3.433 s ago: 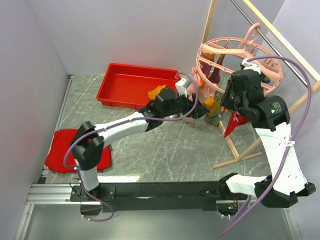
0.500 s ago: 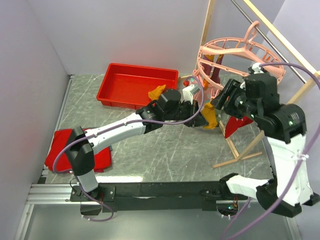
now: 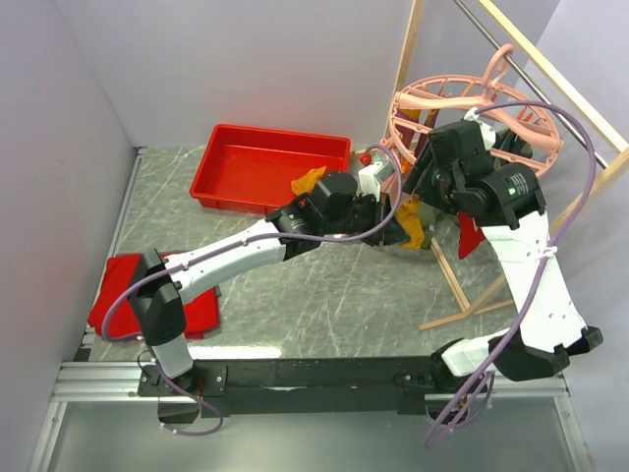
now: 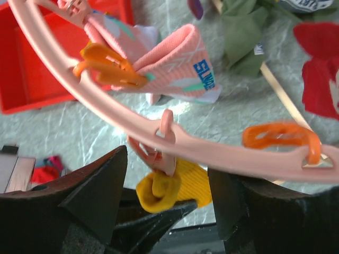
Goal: Remove the socks clipped to the hanger
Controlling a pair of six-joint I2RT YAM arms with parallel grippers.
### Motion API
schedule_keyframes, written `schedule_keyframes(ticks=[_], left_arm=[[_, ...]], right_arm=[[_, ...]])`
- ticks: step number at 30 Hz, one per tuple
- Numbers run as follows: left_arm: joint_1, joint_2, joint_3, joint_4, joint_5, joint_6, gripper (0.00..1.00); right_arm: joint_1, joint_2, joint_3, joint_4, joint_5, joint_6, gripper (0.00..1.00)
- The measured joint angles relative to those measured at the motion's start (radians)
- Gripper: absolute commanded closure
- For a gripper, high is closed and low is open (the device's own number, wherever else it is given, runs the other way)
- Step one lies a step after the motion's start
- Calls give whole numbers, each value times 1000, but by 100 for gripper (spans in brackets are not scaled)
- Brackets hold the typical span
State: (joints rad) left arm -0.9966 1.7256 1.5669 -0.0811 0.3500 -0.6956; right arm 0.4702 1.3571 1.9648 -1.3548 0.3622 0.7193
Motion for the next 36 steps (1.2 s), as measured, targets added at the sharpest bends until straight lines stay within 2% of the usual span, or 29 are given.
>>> schedule_keyframes(ticks=[5, 12, 30, 31, 35, 36], left_arm=[[-1, 6, 6, -12, -8, 2, 99], [-4, 14, 16, -15, -8, 3, 99], [-12, 26, 27, -21, -8, 4, 99], [-12, 26, 27, -21, -8, 4, 99], [-12, 26, 27, -22, -8, 4, 99], [-12, 26, 27, -22, -8, 4, 99]], right_arm=[[24, 22, 12, 0, 74, 32, 33], [38, 19, 10, 0, 150, 78, 39], [48, 22, -43, 30, 171, 84, 47], [49, 22, -43, 32, 172, 82, 53], [49, 22, -47, 42, 172, 71, 62], [49, 21, -52, 45, 172, 69, 67]])
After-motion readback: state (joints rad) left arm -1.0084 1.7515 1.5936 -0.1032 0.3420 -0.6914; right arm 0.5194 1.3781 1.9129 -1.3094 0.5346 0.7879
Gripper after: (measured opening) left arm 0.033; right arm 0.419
